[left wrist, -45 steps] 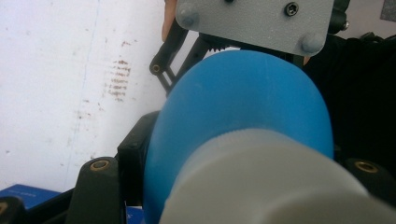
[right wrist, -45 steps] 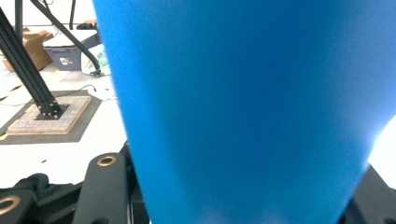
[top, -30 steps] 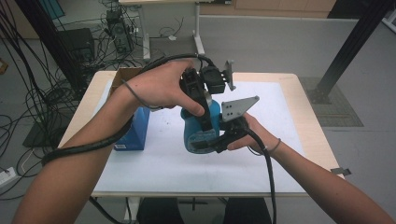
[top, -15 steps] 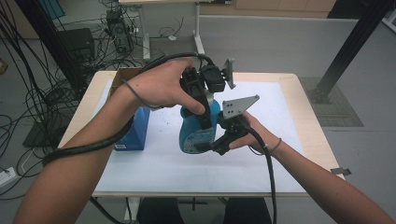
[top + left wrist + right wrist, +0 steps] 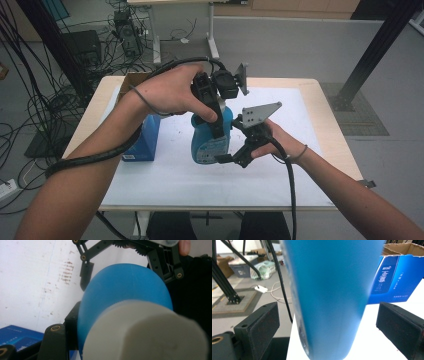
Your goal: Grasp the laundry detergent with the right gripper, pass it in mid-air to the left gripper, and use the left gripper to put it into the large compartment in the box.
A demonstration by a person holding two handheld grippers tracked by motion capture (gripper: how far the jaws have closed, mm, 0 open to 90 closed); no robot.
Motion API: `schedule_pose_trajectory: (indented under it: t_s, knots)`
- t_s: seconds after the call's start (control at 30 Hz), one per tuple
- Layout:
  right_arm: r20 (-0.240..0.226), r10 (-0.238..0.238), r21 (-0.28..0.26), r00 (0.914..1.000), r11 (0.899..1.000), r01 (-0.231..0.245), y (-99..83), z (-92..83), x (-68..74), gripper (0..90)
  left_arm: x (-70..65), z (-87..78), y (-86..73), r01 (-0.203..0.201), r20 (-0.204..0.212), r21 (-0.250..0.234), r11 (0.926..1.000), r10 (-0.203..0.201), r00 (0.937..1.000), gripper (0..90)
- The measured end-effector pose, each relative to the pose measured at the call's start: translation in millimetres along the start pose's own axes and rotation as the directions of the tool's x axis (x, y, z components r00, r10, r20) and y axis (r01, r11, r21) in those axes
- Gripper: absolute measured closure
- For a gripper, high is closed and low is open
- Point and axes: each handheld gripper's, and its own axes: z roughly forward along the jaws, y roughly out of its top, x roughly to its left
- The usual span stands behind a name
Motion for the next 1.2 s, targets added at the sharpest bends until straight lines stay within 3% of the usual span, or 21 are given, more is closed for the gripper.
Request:
schedule_pose_trajectory:
  t_s: [0.23,0.33,0.37,0.4,0.43,0.47,0.5,0.53,0.57,0.6,0.63,0.73,0.93,1.1,1.2]
  knots:
    - [0.01,0.007,0.096,0.9999,0.995,-0.007,1.0,-6.9,-0.1,7.3,1.0,0.1,0.8,0.011,0.004,-0.005,0.9999,-0.011,0.9999,38.7]
    - [0.013,0.005,0.198,0.9999,0.98,-0.007,1.6,-11.2,-1.4,8.5,1.2,0.7,0.8,0.017,0.007,-0.001,0.9999,-0.017,0.9998,38.7]
    - [0.013,0.012,0.261,0.9998,0.965,-0.015,1.9,-13.7,-2.6,9.6,1.4,1.0,0.7,0.018,0.006,-0.002,0.9998,-0.018,0.9998,38.7]
    - [0.013,0.012,0.261,0.9998,0.965,-0.015,1.9,-13.7,-2.6,9.6,1.7,1.3,0.4,0.017,0.007,0.008,0.9998,-0.017,0.9998,38.7]
    - [0.009,0.015,0.303,0.9999,0.953,-0.016,1.9,-15.0,-3.1,9.6,1.7,1.7,0.2,0.022,0.005,0.002,0.9998,-0.022,0.9997,38.7]
    - [0.006,0.021,0.351,0.9998,0.936,-0.021,2.1,-16.0,-3.5,9.7,2.2,1.9,-0.3,0.029,0.007,0.005,0.9996,-0.029,0.9996,38.7]
    - [0.0,0.029,0.441,0.9996,0.897,-0.026,1.5,-17.7,-4.3,9.9,2.7,2.1,-0.7,0.029,0.01,0.008,0.9995,-0.029,0.9995,38.7]
    - [0.001,0.036,0.486,0.9993,0.873,-0.033,1.0,-18.2,-5.0,9.9,3.0,1.9,-0.9,0.033,0.009,0.004,0.9994,-0.033,0.9994,38.7]
    - [0.001,0.036,0.486,0.9993,0.873,-0.033,1.0,-18.2,-5.0,9.9,3.3,1.8,-1.4,0.036,0.009,0.004,0.9993,-0.036,0.9993,38.7]
    - [0.002,0.048,0.535,0.9989,0.844,-0.041,0.3,-18.6,-5.6,9.9,3.5,1.8,-1.9,0.033,0.01,0.011,0.9994,-0.034,0.9994,38.7]
    - [0.005,0.05,0.588,0.9987,0.807,-0.044,-1.0,-18.8,-6.1,9.8,3.7,1.9,-2.1,0.041,0.009,0.006,0.9991,-0.041,0.9991,38.7]
    - [0.011,0.073,0.681,0.9973,0.73,-0.061,-4.7,-20.7,-7.6,9.8,3.3,2.5,-3.0,0.047,0.01,0.009,0.9989,-0.047,0.9989,38.7]
    - [0.051,0.115,0.791,0.992,0.601,-0.111,-13.6,-27.0,-9.7,8.9,3.2,1.2,-4.9,0.057,0.002,0.0,0.9984,-0.057,0.9984,38.6]
    - [0.078,0.12,0.838,0.9897,0.531,-0.131,-25.0,-36.6,-11.9,9.0,4.9,-0.9,-8.2,0.073,0.003,-0.003,0.9974,-0.073,0.9974,38.6]
    - [0.093,0.113,0.843,0.9893,0.519,-0.138,-30.7,-41.4,-14.5,9.4,5.5,-1.3,-9.2,0.084,-0.007,-0.002,0.9965,-0.084,0.9964,38.6]
